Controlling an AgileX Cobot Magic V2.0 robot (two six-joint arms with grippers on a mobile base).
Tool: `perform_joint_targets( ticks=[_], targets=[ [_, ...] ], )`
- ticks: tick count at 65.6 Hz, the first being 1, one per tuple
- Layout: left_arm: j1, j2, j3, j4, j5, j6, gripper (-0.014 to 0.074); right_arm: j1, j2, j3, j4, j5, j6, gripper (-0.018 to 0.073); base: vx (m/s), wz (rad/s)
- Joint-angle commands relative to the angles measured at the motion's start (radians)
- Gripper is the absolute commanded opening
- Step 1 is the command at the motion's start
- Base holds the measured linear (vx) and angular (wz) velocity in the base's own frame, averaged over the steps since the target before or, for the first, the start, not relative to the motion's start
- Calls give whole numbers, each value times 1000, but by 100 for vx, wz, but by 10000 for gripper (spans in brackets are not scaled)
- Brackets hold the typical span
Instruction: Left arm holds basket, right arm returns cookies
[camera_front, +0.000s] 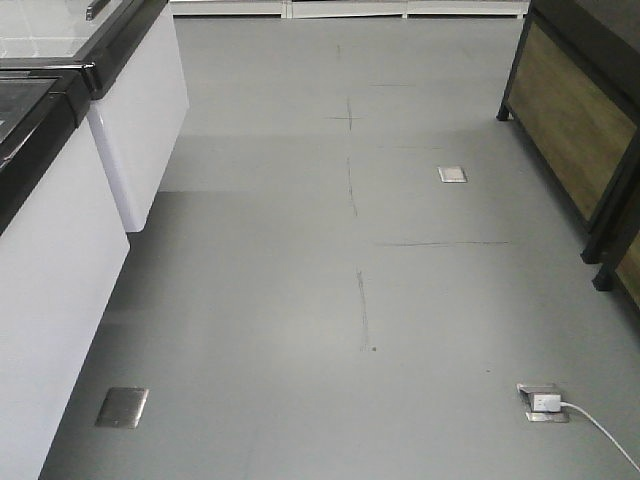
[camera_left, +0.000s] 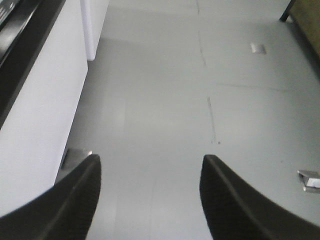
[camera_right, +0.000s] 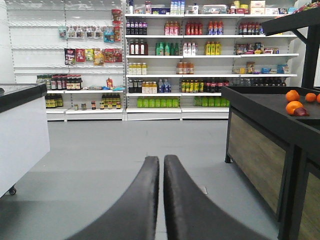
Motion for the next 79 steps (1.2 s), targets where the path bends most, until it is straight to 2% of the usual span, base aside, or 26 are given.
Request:
perform_joint_targets(
  ticks=[1, 8, 16, 30, 36, 43, 47, 53, 61, 67, 79],
  targets=[
    [2, 124, -111, 16, -2, -54, 427, -1, -12, 16, -10, -77, -8, -6, 0, 0],
    [55, 250, -224, -6, 74, -112, 426, -1, -12, 16, -10, -77, -8, -6, 0, 0],
    [146, 338, -345, -70, 179, -107, 426, -1, -12, 16, -10, -77, -8, -6, 0, 0],
    [380, 387, -564, -153, 328, -86, 426, -1, -12, 16, -10, -77, -8, -6, 0, 0],
    [500, 397, -666, -262, 375, -71, 426, -1, -12, 16, -10, -77, -8, -6, 0, 0],
    [625, 417, -781, -414, 416, 28, 426, -1, -12, 16, -10, -77, -8, -6, 0, 0],
    [698, 429, -844, -464, 433, 64, 426, -1, -12, 16, -10, -77, -8, -6, 0, 0],
    [812, 455, -944, -498, 459, 70, 426, -1, -12, 16, -10, -77, -8, -6, 0, 0],
    [932, 513, -1023, -583, 508, 96, 426, -1, -12, 16, -10, -77, -8, -6, 0, 0],
    [1001, 548, -1039, -688, 521, 131, 426, -1, -12, 16, -10, -77, -8, -6, 0, 0],
    [1148, 614, -1040, -857, 524, 133, 426, -1, -12, 16, -10, -77, -8, -6, 0, 0]
  ],
)
